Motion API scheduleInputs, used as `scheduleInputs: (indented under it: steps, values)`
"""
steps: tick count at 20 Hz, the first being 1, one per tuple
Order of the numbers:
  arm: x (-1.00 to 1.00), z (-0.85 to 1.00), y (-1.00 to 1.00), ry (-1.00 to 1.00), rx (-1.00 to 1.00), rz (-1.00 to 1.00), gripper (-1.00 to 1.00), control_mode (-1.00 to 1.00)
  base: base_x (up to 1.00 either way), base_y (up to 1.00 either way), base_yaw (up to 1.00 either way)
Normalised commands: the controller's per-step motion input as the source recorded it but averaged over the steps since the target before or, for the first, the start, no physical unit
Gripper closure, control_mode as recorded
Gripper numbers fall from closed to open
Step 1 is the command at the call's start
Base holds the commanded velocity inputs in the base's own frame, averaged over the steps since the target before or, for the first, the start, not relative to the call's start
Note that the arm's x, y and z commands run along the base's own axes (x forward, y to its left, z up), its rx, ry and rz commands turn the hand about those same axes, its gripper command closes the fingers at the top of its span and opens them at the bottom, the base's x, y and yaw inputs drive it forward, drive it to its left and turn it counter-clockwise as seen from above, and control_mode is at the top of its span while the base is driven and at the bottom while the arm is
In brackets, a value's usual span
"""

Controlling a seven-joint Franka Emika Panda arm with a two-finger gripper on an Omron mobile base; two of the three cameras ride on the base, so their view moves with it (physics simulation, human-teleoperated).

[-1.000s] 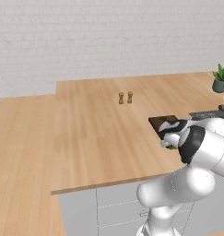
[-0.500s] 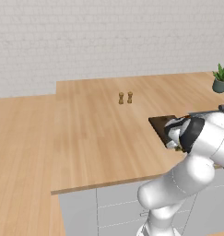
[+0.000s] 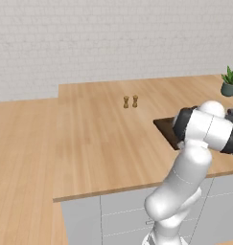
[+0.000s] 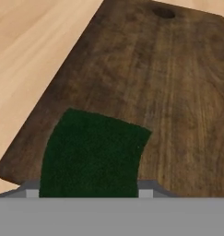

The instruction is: Pick up the sponge from the counter and clean the cutting board by briefly scrubbing or pressing down on the cutting board. Once finished, release the sponge.

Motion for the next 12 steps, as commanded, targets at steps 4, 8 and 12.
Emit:
scheduleInputs:
  steps: [4,8,12]
  values:
    - [0.13,-0.12,-0.53,0.00,0.00,0.06,1.00,-1.00,0.00,0.00,0.00]
    - [0.07,-0.07,-0.55,0.00,0.00,0.06,1.00,-1.00,0.00,0.00,0.00]
    - [0.00,0.02,-0.59,0.00,-0.04,0.06,1.00,-1.00,0.00,0.00,0.00]
